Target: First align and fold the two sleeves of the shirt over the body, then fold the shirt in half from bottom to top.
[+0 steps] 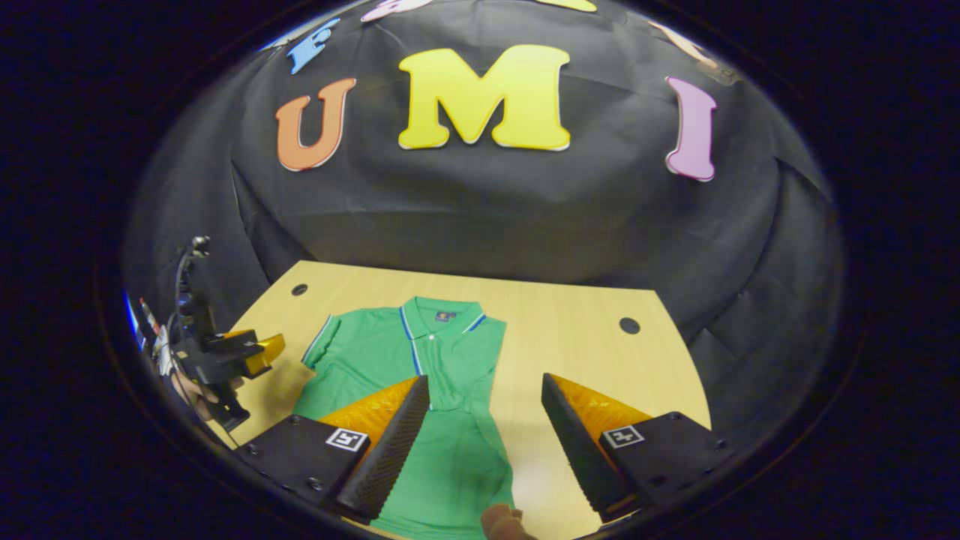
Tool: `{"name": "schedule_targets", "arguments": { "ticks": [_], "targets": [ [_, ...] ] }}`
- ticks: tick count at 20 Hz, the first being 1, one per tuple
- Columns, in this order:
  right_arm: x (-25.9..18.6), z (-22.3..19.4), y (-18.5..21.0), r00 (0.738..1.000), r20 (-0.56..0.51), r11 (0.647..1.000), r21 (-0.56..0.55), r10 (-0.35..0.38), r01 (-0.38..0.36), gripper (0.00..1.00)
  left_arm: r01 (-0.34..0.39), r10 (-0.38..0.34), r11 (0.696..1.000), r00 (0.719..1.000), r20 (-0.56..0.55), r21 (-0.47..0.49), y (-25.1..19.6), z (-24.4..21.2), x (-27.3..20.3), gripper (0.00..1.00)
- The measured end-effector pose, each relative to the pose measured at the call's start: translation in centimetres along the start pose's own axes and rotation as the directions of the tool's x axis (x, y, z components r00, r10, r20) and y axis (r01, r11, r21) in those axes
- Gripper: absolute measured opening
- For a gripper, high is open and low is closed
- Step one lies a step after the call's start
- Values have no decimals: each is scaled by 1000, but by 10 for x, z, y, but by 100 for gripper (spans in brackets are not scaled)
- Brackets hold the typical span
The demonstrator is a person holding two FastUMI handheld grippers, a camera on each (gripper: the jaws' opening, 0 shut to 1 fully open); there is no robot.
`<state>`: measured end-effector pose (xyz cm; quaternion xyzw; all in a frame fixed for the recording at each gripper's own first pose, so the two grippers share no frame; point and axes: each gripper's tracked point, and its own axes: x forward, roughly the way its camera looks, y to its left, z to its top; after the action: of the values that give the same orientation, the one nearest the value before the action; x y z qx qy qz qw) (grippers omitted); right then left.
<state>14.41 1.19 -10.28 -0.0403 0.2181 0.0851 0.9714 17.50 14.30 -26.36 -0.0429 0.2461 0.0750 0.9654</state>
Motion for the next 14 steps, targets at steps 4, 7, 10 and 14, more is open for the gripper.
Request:
{"name": "schedule_targets", "arguments": {
  "ticks": [4, 7, 10, 14],
  "targets": [
    [-53, 11, -8, 998, 57, 999, -10, -32, 32, 93, 38, -39, 998, 999, -18, -43, -13, 10, 36, 99],
    [-84, 11, -5, 995, 86, 998, -33, -48, 51, 97, 34, -38, 997, 997, -73, -62, -17, 4, 64, 99],
    [-100, 3, 7, 996, 83, 997, -59, -38, 43, 93, 27, -31, 999, 991, -129, -32, -20, -6, 88, 100],
    [-102, -19, 13, 998, 36, 993, -107, -48, 51, 93, 43, -53, 998, 980, -194, -54, -29, -19, 100, 93]
  ]
}}
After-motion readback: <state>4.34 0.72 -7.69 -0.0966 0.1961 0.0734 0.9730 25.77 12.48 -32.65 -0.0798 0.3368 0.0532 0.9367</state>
